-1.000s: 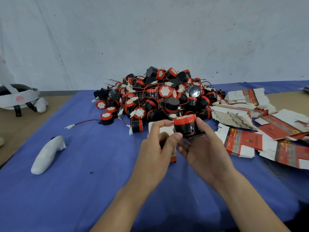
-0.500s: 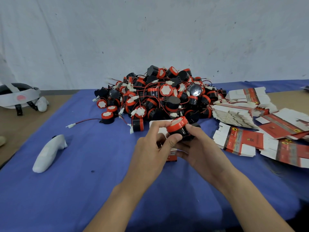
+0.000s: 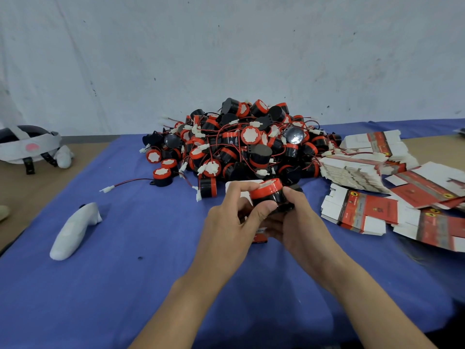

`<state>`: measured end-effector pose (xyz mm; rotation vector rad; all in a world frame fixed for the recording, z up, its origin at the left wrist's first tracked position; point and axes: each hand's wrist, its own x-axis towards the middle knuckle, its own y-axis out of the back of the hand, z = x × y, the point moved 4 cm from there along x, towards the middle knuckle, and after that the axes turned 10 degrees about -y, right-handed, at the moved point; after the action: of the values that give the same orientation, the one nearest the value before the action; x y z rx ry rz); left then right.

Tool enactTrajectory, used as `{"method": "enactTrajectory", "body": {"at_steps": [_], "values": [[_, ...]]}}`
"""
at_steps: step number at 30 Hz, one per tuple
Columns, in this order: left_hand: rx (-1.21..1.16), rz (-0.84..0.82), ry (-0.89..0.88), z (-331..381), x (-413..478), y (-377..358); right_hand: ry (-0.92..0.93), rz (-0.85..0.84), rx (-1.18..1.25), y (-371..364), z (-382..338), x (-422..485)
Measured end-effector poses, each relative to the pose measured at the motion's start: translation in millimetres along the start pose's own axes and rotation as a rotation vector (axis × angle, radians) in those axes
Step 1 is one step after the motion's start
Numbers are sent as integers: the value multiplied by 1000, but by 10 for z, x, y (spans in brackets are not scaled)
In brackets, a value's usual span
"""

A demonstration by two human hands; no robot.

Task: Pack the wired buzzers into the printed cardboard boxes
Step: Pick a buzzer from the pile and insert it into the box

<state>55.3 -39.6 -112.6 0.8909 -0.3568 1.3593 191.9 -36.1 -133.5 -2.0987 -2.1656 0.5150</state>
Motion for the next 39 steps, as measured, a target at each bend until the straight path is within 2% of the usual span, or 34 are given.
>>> {"method": "enactTrajectory", "body": {"at_steps": [8, 13, 21, 27, 29, 33, 39], "values": [[-12, -14, 13, -22, -16, -12, -3, 53, 19, 27, -7, -13], [15, -11, -6, -13, -25, -6, 7, 20, -11, 61, -12, 3], [89, 55, -46, 16, -31, 15, 175, -5, -157, 162, -30, 39], [-115, 1, 38, -22, -19, -31, 197, 0, -175, 200, -36, -3], [-90, -1, 46, -47, -19, -32, 238, 13, -179, 200, -72, -45], [19, 36, 75, -122, -20, 10, 380, 110, -364, 212, -146, -103], [102, 0, 43, -116, -41, 24, 433, 178, -430, 227, -187, -140]]}}
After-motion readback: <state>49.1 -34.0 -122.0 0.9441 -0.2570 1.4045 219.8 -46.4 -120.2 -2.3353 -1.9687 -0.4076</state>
